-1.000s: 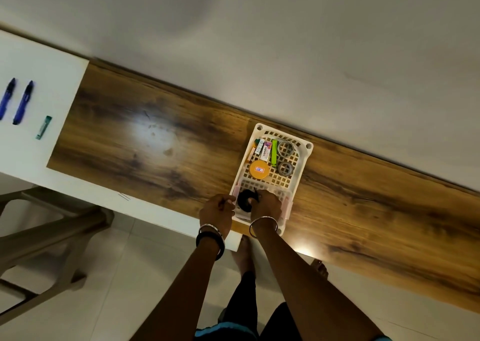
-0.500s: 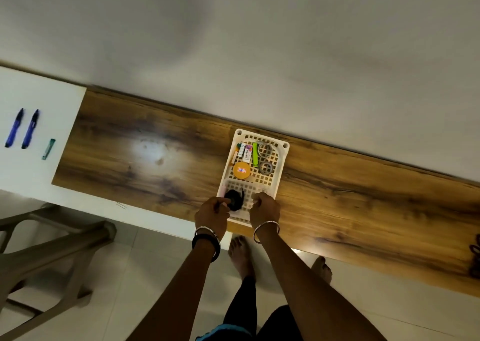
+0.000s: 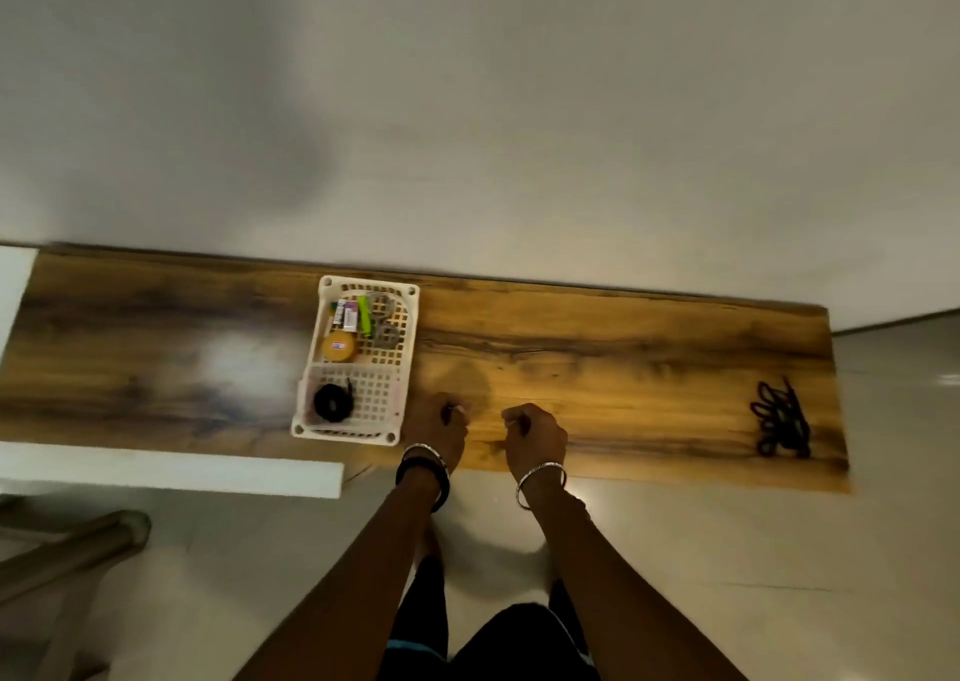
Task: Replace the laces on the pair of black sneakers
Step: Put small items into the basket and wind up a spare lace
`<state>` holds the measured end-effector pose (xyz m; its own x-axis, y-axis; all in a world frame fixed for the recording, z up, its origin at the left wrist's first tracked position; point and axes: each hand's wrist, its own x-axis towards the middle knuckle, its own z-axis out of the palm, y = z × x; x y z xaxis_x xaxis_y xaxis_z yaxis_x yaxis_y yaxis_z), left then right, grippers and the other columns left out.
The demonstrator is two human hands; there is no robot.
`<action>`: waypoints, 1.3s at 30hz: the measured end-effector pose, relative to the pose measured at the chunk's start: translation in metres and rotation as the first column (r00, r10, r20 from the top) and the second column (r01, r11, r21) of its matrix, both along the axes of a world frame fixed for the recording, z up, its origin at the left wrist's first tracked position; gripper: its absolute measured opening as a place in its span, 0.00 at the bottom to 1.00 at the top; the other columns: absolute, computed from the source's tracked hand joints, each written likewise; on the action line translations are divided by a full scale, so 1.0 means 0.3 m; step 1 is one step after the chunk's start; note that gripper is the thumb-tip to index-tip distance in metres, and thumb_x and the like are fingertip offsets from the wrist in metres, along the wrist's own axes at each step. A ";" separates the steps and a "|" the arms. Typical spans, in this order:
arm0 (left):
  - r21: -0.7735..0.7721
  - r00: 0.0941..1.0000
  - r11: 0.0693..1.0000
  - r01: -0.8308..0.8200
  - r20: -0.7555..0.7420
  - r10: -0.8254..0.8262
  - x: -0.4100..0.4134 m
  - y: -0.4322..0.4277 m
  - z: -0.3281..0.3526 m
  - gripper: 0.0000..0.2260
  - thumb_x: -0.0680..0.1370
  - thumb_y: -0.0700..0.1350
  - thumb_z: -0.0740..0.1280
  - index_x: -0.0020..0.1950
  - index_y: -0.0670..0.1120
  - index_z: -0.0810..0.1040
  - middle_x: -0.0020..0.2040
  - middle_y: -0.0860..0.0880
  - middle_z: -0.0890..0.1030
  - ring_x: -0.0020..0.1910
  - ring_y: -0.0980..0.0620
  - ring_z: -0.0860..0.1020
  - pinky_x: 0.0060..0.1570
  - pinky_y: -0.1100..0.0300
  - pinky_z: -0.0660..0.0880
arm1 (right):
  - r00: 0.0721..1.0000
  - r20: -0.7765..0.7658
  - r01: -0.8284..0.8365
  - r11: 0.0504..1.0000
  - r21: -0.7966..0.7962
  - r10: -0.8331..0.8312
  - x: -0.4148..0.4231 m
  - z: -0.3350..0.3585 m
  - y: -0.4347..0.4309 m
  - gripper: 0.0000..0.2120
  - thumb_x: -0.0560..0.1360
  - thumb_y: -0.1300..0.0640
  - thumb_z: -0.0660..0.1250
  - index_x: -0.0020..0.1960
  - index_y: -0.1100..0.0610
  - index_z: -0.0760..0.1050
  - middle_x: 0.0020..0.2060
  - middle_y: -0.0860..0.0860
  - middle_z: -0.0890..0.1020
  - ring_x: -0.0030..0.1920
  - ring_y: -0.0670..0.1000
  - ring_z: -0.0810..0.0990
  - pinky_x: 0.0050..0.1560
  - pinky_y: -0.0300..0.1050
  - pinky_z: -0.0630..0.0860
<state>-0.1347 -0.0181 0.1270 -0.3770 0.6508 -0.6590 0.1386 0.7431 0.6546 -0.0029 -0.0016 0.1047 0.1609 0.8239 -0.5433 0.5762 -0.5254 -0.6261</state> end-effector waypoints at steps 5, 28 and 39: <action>-0.009 0.991 0.991 0.136 -0.005 -0.136 0.339 0.035 0.011 0.11 0.79 0.41 0.64 0.41 0.55 0.80 0.43 0.49 0.85 0.45 0.47 0.83 0.52 0.48 0.80 | 0.990 0.016 0.139 0.990 -0.010 -0.139 0.365 0.042 -0.005 0.13 0.77 0.68 0.63 0.47 0.58 0.85 0.45 0.53 0.87 0.49 0.55 0.84 0.50 0.40 0.75; -0.095 0.925 0.920 0.380 0.043 -0.377 1.338 0.362 -0.129 0.09 0.79 0.41 0.64 0.45 0.52 0.82 0.43 0.49 0.85 0.45 0.48 0.83 0.52 0.53 0.80 | 0.920 0.217 0.347 0.936 -0.064 -0.327 1.520 -0.198 0.244 0.12 0.77 0.66 0.65 0.59 0.61 0.79 0.55 0.60 0.82 0.57 0.61 0.81 0.54 0.45 0.73; -0.141 0.913 0.906 0.400 -0.027 -0.407 1.330 0.440 -0.269 0.09 0.79 0.41 0.64 0.47 0.50 0.83 0.44 0.49 0.84 0.44 0.50 0.82 0.44 0.58 0.79 | 0.924 0.376 0.135 0.978 -0.157 -0.068 1.630 -0.399 0.473 0.17 0.78 0.56 0.70 0.64 0.62 0.74 0.58 0.61 0.79 0.61 0.64 0.77 0.57 0.53 0.75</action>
